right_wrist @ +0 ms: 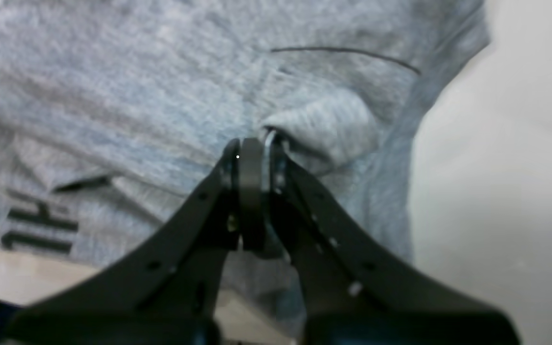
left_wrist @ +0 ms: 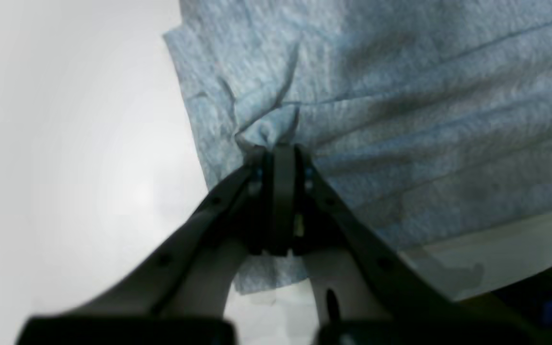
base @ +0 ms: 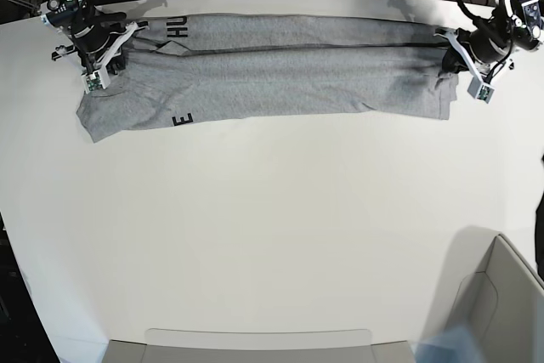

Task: Fold the T-shirt properly
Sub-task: 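Lift the hem and fold it over toward the folded shoulder edge, then release the strip ends and open both grippers, then grasp the strip end with the left gripper and fold it toward the middle, then grasp the other strip end with the right gripper and fold it inward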

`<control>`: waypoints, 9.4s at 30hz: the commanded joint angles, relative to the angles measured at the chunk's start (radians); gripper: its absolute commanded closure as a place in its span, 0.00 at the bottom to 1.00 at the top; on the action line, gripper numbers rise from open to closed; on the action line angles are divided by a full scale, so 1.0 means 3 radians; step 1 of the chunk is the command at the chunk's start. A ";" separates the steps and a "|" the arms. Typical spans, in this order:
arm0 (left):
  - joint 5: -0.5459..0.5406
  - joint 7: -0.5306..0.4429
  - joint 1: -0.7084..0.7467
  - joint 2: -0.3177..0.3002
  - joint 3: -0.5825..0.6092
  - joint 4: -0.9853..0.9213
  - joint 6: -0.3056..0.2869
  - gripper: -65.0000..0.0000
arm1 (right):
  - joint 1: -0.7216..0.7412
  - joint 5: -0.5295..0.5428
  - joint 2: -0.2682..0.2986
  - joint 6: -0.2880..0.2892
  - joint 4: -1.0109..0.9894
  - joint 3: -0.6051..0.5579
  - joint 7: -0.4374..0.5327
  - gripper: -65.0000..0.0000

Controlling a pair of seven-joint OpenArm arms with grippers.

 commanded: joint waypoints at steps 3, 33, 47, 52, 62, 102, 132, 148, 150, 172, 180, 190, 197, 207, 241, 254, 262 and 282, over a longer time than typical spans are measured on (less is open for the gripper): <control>-0.0007 -0.0002 -0.0006 -0.0062 -0.0040 0.0040 0.0007 1.00 | 0.0004 0.0011 0.0022 0.0012 0.0057 0.0011 0.0026 1.00; -0.0012 0.0770 -0.0160 0.0296 -0.0715 0.0935 0.0007 0.46 | 0.0091 0.0017 0.0048 0.0007 -0.0091 -0.0004 0.0042 0.70; -0.0007 0.0719 -0.0354 0.0337 -0.0700 0.0193 0.0007 0.46 | 0.0085 0.0011 0.0053 0.0007 -0.0142 -0.0004 0.0047 0.70; -0.0007 0.0540 -0.0349 0.0332 -0.0500 0.0029 0.0007 0.46 | 0.0091 0.0011 0.0053 0.0007 -0.0142 -0.0004 0.0047 0.70; -0.0007 0.0136 -0.0349 0.0229 -0.0229 -0.0768 0.0007 0.46 | 0.0085 0.0011 0.0058 0.0007 -0.0142 0.0001 0.0031 0.70; -0.0002 0.0151 -0.1894 -0.0625 0.0251 -0.2927 0.0007 1.00 | 0.0208 0.0017 0.0017 0.0007 -0.0127 0.0001 0.0026 0.70; -0.0017 0.1218 -0.1188 0.0178 -0.0639 0.0168 0.0007 1.00 | 0.0208 0.0017 -0.0080 0.0007 -0.0127 0.0001 0.0042 0.70; -0.0017 0.1218 -0.0978 0.0940 0.0236 0.1242 0.0007 1.00 | 0.0208 0.0017 -0.0101 0.0007 -0.0132 -0.0004 0.0047 0.70; -0.0022 0.1218 -0.0978 0.1002 0.0328 0.1242 0.0009 1.00 | 0.0208 0.0017 -0.0101 0.0007 -0.0137 -0.0004 0.0047 0.70; -0.0012 0.1218 -0.0973 0.1308 0.0978 0.1165 0.0506 1.00 | 0.0208 0.0017 -0.0101 0.0007 -0.0142 -0.0004 0.0047 0.70; -0.0012 0.1218 -0.0973 0.1380 0.0978 0.1165 0.0506 1.00 | 0.0208 0.0017 -0.0101 0.0007 -0.0142 -0.0004 0.0047 0.70; -0.0022 0.1218 -0.0968 0.1590 0.0962 0.1267 0.0511 0.58 | 0.0208 0.0017 -0.0101 0.0007 -0.0142 -0.0004 0.0047 0.70; -0.0017 0.1218 -0.0973 0.1743 0.0927 0.1282 0.0511 0.66 | 0.0208 0.0017 -0.0101 0.0007 -0.0142 -0.0004 0.0047 0.70; -0.0012 0.1218 -0.0712 0.1401 0.0415 0.1185 0.0511 0.80 | 0.0213 0.0047 -0.0101 0.0007 -0.0004 0.0011 0.0052 0.70; -0.0007 0.1218 -0.0635 0.1324 0.0425 0.0930 0.0500 0.80 | 0.0423 0.2420 0.0268 0.0045 -0.0884 0.0165 -0.0787 0.49; -0.0007 0.1218 -0.0635 0.1324 0.0425 0.0930 0.0500 0.80 | 0.0541 0.2410 0.0268 0.0045 -0.1355 -0.0112 -0.0807 0.49; -0.0007 0.1218 -0.0589 0.1324 0.0425 0.0930 0.0500 0.80 | 0.0546 0.2405 0.0058 0.0045 -0.1349 -0.0224 -0.0807 0.49; -0.0022 0.1218 -0.0502 0.1314 0.0425 0.0930 0.0490 0.80 | 0.0750 0.2400 0.0237 -0.0136 -0.1349 -0.0454 -0.0572 1.00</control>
